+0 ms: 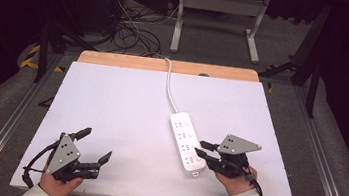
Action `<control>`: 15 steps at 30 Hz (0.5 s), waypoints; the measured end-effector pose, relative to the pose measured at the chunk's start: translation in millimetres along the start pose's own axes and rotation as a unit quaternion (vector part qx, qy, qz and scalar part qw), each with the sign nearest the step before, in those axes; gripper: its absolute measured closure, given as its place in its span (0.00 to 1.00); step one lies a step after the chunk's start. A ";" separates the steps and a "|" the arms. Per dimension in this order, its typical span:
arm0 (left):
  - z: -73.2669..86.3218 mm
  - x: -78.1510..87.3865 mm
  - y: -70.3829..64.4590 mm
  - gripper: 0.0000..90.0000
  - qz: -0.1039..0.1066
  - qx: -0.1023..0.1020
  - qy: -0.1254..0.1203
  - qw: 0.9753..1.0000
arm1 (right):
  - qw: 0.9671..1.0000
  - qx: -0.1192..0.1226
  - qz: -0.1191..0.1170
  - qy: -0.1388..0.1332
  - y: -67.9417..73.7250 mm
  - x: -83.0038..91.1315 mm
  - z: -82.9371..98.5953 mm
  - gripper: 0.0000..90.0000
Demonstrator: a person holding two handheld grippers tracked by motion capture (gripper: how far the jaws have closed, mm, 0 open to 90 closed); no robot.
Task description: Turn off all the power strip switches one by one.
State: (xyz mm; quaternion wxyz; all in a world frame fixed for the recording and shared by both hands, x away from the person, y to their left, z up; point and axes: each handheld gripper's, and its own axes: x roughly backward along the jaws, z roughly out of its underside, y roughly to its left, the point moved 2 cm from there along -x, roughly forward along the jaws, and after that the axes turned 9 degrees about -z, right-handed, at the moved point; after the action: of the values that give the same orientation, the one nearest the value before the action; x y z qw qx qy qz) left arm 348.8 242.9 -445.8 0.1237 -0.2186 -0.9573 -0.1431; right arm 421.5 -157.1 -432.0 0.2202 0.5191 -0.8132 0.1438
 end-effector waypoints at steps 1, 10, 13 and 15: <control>-0.4 0.3 0.6 0.12 -0.001 -0.003 -0.001 1.000 | 1.000 0.001 0.002 -0.005 -0.4 2.6 -0.4 0.68; -0.9 -0.2 1.7 0.12 -0.001 -0.005 -0.002 1.000 | 0.999 -0.011 0.021 -0.036 -10.2 22.1 2.5 0.36; -0.7 0.6 1.6 0.12 0.004 0.001 -0.004 1.000 | 0.998 -0.019 0.031 -0.044 -15.1 27.8 6.0 0.26; -0.9 1.3 2.3 0.11 0.005 -0.003 -0.008 1.000 | 0.998 -0.022 0.034 -0.045 -17.8 31.8 8.8 0.22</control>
State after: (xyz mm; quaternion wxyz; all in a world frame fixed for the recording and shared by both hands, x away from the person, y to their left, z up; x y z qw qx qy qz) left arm 348.9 245.0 -444.0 0.1163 -0.2247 -0.9568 -0.1434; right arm 424.2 -193.5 -423.4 0.1895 0.4920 -0.8426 0.1099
